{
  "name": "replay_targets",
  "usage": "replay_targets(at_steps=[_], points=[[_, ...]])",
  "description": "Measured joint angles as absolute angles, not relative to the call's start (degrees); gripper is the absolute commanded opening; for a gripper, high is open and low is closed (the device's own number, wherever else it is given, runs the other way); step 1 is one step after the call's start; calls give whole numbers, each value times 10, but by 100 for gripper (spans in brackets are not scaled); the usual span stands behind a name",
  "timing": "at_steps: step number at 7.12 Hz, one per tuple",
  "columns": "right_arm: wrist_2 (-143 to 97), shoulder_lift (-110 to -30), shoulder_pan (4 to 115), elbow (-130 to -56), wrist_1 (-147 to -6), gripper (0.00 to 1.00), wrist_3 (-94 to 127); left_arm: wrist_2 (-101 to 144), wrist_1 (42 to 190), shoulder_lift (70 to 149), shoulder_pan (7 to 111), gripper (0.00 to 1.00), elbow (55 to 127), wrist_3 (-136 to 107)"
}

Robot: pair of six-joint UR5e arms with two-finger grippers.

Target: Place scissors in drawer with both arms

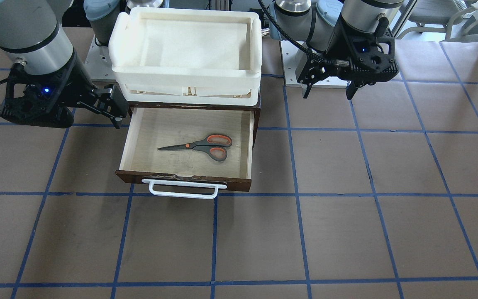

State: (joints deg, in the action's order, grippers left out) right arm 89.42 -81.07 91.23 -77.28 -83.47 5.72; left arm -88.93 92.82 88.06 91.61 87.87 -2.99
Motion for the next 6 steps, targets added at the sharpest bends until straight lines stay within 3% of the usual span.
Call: replay_targets(at_steps=[6], points=[[893,-810,912,-773,-837,100,58,-908,930,875,915,100,879,-30]])
